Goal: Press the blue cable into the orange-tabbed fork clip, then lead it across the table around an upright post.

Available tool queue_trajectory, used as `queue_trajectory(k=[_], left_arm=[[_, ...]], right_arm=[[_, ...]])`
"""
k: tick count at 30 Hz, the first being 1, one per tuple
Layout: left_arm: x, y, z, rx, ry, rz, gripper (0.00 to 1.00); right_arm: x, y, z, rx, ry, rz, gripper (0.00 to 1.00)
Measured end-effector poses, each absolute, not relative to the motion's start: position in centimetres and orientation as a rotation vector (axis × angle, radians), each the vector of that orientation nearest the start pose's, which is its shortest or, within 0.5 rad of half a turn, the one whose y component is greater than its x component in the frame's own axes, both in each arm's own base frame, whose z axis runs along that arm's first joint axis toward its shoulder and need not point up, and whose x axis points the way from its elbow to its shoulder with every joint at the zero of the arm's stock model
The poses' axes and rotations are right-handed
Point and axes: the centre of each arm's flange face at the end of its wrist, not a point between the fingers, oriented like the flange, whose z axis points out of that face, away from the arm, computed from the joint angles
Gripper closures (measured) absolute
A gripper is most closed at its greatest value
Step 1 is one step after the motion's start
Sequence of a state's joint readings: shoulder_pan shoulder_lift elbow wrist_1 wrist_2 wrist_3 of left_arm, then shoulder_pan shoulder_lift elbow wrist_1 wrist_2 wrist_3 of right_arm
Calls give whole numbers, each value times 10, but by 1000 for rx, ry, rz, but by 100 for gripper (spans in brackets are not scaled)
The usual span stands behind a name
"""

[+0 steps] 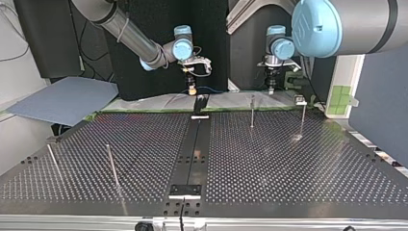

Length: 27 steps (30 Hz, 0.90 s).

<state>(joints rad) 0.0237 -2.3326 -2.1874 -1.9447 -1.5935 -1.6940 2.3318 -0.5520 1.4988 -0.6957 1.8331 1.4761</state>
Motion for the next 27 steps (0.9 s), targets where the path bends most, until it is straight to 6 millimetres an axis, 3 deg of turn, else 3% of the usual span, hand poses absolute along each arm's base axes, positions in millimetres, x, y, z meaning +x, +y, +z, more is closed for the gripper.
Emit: queue_trajectory(k=[13, 19, 27], left_arm=[[427, -132, -29, -97, 1766, -50, 100], [424, -136, -13, -105, 1746, -77, 100], [435, -139, 19, -148, 1666, -139, 100]], right_arm=[[535, -401, -42, 1833, -890, 1285, 100], [537, -399, -29, 1826, -884, 1288, 100], [536, -404, -17, 1809, -893, 1303, 100]])
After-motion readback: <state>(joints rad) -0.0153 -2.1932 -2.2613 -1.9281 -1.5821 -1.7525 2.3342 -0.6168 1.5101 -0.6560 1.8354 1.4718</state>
